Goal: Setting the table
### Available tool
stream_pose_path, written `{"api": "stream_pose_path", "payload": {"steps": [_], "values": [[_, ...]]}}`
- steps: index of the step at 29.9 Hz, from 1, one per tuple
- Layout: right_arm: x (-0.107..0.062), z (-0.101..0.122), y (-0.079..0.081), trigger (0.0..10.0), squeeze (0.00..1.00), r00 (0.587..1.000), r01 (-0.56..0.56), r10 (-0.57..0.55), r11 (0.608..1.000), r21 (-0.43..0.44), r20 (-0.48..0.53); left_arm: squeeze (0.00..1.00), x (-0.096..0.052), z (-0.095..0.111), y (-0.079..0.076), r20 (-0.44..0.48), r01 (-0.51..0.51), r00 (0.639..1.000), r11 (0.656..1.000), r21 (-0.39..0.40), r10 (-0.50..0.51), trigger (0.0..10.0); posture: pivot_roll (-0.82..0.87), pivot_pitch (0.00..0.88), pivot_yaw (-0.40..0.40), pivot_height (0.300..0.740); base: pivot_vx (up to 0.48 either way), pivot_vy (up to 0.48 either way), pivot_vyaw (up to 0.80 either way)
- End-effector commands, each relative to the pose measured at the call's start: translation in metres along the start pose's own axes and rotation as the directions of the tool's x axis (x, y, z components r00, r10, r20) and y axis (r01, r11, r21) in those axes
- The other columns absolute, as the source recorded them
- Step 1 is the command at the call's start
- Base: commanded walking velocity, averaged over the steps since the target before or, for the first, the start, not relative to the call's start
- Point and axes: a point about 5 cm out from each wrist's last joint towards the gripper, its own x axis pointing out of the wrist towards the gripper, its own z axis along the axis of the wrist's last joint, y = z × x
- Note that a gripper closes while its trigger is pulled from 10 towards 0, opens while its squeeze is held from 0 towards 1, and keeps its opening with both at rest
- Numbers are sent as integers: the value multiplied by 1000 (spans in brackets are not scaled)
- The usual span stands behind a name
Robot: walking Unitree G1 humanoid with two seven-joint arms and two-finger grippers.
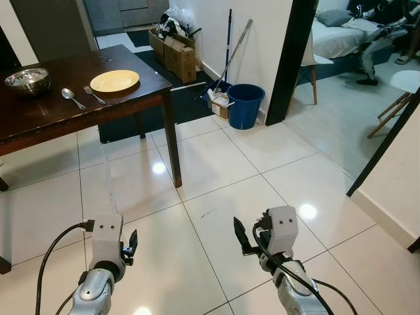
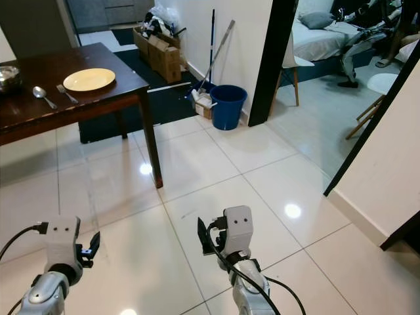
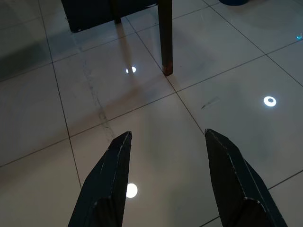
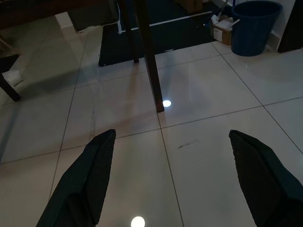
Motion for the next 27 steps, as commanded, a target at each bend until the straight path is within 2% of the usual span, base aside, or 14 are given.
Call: {"api": "stream_pose_path", "payload": {"steps": [1, 27], "values": [[-2, -5, 2, 10000, 0, 1000, -3, 3, 1000, 2, -21, 0, -1, -3, 1, -23, 0, 1000, 1000, 9, 1, 10000, 4, 0, 80, 740, 0, 0, 0], [-2, -5, 2, 10000, 0, 1000, -6, 6, 1000, -1, -22, 0, -1, -4, 1, -25, 0, 1000, 1000, 9, 0, 10000, 4, 0, 77, 740, 0, 0, 0]]}}
